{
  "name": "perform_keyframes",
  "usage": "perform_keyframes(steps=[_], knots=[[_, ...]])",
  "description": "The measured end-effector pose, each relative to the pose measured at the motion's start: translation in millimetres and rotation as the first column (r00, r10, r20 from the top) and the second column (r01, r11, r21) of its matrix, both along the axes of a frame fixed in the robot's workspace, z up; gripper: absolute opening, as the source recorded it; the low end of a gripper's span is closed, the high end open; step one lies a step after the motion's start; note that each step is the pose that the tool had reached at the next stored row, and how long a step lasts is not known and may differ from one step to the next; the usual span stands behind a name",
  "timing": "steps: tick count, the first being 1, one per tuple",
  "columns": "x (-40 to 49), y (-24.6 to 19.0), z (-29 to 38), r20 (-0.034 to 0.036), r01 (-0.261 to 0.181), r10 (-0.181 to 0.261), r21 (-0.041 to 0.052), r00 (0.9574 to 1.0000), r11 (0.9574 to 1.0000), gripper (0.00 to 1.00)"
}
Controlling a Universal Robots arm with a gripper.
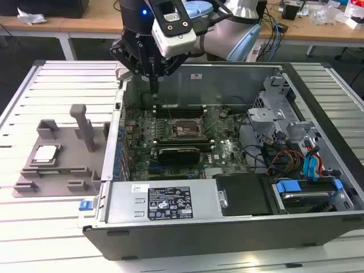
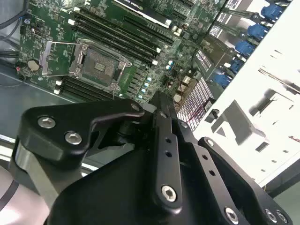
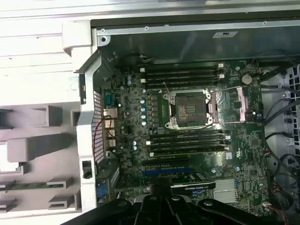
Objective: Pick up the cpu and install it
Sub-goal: 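Reach for the cpu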
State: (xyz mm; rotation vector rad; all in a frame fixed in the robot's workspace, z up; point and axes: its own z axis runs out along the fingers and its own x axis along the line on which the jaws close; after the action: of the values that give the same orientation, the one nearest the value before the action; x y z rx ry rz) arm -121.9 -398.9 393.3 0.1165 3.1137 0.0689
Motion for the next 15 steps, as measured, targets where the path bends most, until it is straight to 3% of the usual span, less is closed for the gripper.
perform_keyframes(steps=[8, 15], knots=[[-0.1, 0.0, 0.0, 0.0000, 0.000, 0.000, 0.0000, 1.0000, 1.0000, 0.11], [-8.4, 0.0, 0.0, 0.0000, 0.000, 0.000, 0.0000, 1.0000, 1.0000, 0.11]])
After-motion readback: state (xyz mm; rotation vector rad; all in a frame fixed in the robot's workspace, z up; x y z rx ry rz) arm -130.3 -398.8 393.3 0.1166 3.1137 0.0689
